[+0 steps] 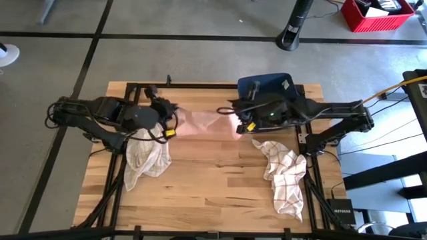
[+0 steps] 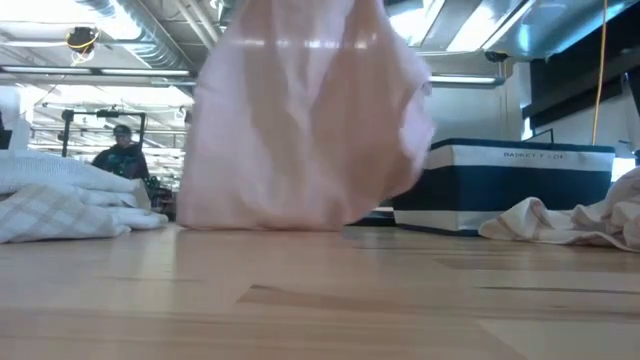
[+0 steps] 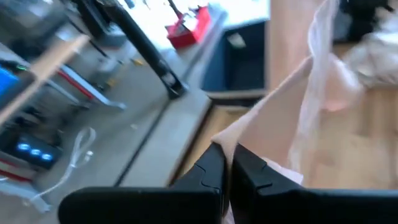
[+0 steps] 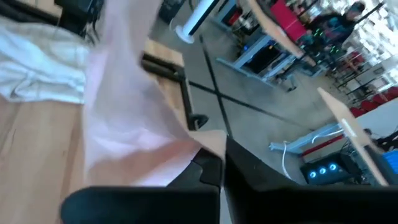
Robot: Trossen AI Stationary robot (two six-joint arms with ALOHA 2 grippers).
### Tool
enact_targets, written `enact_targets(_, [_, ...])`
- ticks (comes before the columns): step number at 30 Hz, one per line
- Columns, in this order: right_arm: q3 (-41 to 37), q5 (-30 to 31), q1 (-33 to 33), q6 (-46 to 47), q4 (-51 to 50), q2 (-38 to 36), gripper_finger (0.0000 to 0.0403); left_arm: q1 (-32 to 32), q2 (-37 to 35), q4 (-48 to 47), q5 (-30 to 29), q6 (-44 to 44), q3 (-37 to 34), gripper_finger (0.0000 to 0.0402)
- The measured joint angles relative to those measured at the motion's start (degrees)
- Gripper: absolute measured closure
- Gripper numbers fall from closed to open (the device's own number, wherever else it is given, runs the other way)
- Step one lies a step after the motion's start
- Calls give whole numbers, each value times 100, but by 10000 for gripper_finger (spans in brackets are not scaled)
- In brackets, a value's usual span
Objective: Fold towel
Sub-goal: Fold the pink towel
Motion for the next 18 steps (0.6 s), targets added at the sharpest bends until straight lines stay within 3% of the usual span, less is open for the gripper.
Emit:
enact_targets(5, [312,55,0,-43,-180,-2,396,0,-223,490,-347,681,89,399])
enact_targets(9, [352,270,0,109,-690,-2,391,-42,-313,271,-303,362,89,400])
enact_targets(14, [352,64,7,926,-1637,4,390,-300,-248,-297,575,-388,80,399])
enact_targets(18, [343,-589,61,1684,-2288,6,389,-580,-113,-468,1050,-993,-170,400])
